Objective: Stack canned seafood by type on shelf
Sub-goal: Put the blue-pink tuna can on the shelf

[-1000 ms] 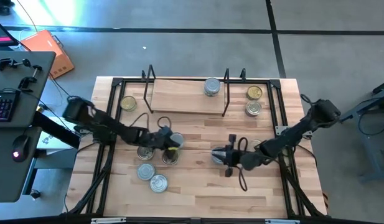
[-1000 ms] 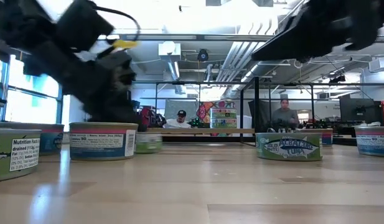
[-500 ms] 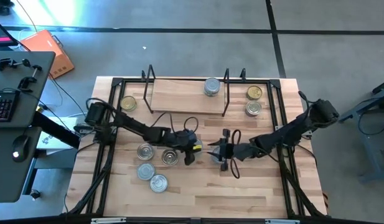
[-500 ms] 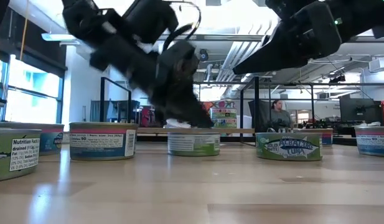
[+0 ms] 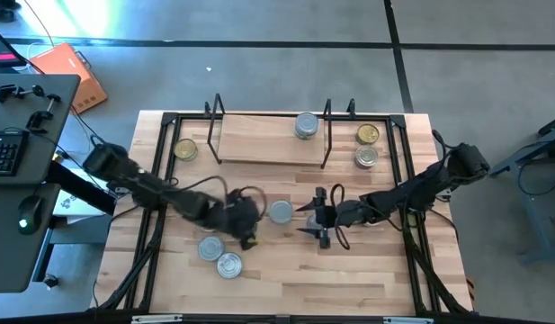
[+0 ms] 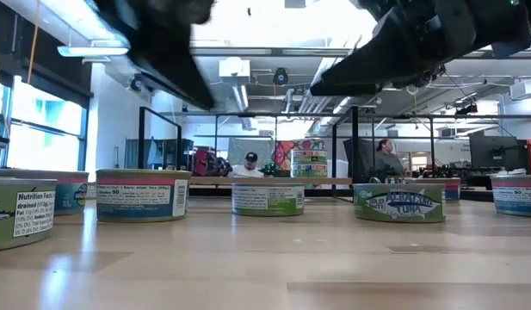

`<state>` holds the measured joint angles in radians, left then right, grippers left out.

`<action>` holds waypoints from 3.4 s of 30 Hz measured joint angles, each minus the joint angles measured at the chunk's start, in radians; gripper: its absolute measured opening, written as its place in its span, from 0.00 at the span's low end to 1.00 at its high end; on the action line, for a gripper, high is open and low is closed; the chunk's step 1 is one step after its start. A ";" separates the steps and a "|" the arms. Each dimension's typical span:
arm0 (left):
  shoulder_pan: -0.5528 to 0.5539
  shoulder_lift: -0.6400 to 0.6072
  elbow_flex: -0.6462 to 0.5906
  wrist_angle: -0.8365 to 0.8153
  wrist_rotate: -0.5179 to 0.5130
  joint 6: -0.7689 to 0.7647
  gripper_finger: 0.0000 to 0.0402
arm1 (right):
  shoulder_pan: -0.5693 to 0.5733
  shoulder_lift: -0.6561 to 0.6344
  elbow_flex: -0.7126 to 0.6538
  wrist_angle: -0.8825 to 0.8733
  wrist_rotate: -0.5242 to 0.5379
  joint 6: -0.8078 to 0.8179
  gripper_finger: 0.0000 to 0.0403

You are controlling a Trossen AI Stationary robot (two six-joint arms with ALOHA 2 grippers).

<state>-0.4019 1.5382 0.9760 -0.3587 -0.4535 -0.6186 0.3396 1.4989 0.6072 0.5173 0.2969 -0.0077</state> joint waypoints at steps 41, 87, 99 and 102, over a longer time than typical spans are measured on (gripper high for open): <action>-0.141 -0.045 -0.485 0.410 -0.146 -0.471 0.00 | -0.258 0.677 0.730 -0.410 -0.481 -0.166 0.88; -0.213 -0.109 -0.483 0.334 -0.128 -0.497 0.00 | -0.190 0.588 0.547 -0.244 -0.364 -0.007 0.81; -0.172 0.001 -0.482 0.515 -0.157 -0.405 0.00 | -0.191 0.626 0.545 -0.126 -0.394 -0.070 0.97; -0.154 0.005 -0.484 0.539 -0.148 -0.371 0.00 | -0.189 0.642 0.543 -0.081 -0.395 -0.044 0.97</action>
<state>-0.5562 1.5429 0.4923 0.1798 -0.6015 -0.9896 0.1505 2.1404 1.1507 0.4363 -0.0986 -0.0516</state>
